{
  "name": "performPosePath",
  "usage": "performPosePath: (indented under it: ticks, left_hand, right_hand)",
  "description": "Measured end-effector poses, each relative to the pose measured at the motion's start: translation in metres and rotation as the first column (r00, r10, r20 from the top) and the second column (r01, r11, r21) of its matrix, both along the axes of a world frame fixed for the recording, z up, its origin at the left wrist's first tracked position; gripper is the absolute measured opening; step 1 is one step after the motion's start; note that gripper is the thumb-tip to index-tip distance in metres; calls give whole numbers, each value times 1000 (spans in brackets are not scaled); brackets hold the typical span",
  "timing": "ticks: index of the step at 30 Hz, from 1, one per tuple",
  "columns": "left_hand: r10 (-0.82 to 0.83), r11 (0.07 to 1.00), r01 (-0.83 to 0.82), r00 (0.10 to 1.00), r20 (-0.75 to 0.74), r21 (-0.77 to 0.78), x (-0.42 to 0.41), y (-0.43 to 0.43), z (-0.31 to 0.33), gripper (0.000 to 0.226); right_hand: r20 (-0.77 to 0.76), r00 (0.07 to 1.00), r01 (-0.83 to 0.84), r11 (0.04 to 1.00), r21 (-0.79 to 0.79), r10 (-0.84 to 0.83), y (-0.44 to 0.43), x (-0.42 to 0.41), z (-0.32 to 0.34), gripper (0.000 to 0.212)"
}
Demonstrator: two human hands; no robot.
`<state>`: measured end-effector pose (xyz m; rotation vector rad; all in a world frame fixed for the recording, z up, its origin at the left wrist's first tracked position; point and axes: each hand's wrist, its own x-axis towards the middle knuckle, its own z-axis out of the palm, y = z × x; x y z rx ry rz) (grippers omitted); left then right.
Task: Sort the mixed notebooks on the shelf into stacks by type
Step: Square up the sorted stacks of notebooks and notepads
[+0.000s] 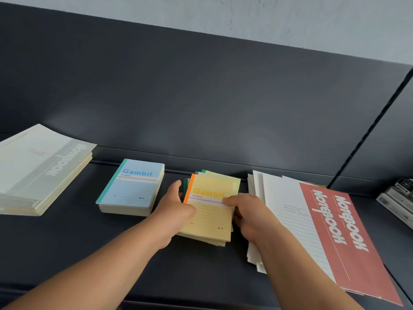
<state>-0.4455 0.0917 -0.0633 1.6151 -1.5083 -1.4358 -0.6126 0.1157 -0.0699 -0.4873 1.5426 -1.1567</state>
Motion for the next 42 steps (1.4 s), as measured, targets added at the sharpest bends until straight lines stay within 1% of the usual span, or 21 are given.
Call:
performPosePath:
  ticks: [2, 6, 8, 10, 12, 13, 15, 18, 20, 22, 24, 25, 27, 29, 31, 33, 35, 38, 39, 42]
  left_hand:
    - [0, 1000, -1, 999, -39, -11, 3, 1, -1, 88]
    - [-6, 998, 1, 997, -74, -69, 8, 4, 2, 92]
    - [-9, 996, 0, 995, -97, -89, 11, 5, 3, 91]
    - [-15, 997, 4, 987, -161, -72, 15, 6, 4, 80]
    - [1, 1000, -6, 966, -260, -18, 19, 4, 7, 56]
    - [18, 1000, -12, 950, -313, 23, 20, 4, 9, 47]
    - [25, 999, -8, 928, -373, 46, 21, 3, 13, 39]
    - [-55, 996, 24, 932, -359, -89, 20, 3, 22, 40]
    - [-123, 981, 65, 936, -331, -183, 20, 3, 27, 45]
    - [-176, 967, 102, 929, -325, -232, 22, 4, 28, 59]
    - [-218, 959, 146, 926, -309, -242, 24, 6, 27, 79]
    - [-243, 954, 174, 925, -292, -244, 24, 8, 26, 86]
    - [-269, 947, 202, 924, -273, -249, 21, 13, 25, 92]
    - [-257, 949, 188, 926, -276, -253, 15, 17, 25, 95]
    - [-245, 954, 176, 923, -297, -242, 9, 20, 27, 100]
    - [-232, 961, 163, 915, -330, -224, 6, 20, 27, 105]
    - [-238, 961, 173, 914, -328, -215, 7, 18, 29, 102]
    - [-235, 959, 180, 937, -258, -220, 10, 17, 28, 92]
    - [-233, 956, 180, 945, -229, -230, 10, 18, 26, 89]
    - [-255, 937, 205, 955, -154, -285, 9, 22, 21, 75]
  right_hand:
    - [45, 998, -33, 997, -71, 36, 1, 0, 1, 21]
    - [106, 989, -77, 975, -207, 101, 4, 0, 1, 41]
    - [106, 986, -96, 959, -266, 128, 7, 1, -2, 46]
    - [81, 980, -148, 933, -329, 184, 13, 4, -2, 47]
    - [36, 966, -224, 897, -382, 256, 18, 6, 1, 46]
    - [4, 959, -259, 879, -401, 285, 20, 7, 2, 46]
    - [-49, 951, -296, 850, -436, 306, 24, 7, 7, 47]
    - [-114, 960, -277, 815, -510, 254, 26, 5, 15, 51]
    - [-186, 963, -267, 793, -547, 195, 27, 4, 20, 54]
    - [-228, 963, -253, 787, -562, 147, 30, 3, 23, 62]
    - [-260, 957, -256, 789, -559, 126, 34, 3, 24, 74]
    - [-292, 948, -276, 787, -552, 128, 36, 4, 24, 76]
    - [-349, 925, -328, 784, -527, 152, 40, 6, 21, 80]
    - [-365, 917, -341, 792, -507, 161, 43, 10, 21, 89]
    - [-350, 922, -333, 797, -504, 164, 43, 14, 21, 97]
    - [-316, 932, -323, 798, -508, 176, 42, 16, 23, 100]
    - [-312, 931, -332, 801, -499, 191, 40, 16, 26, 101]
    - [-354, 918, -336, 823, -459, 177, 41, 12, 23, 97]
    - [-380, 909, -341, 828, -446, 170, 42, 11, 20, 91]
    - [-474, 865, -384, 825, -414, 164, 45, 11, 9, 65]
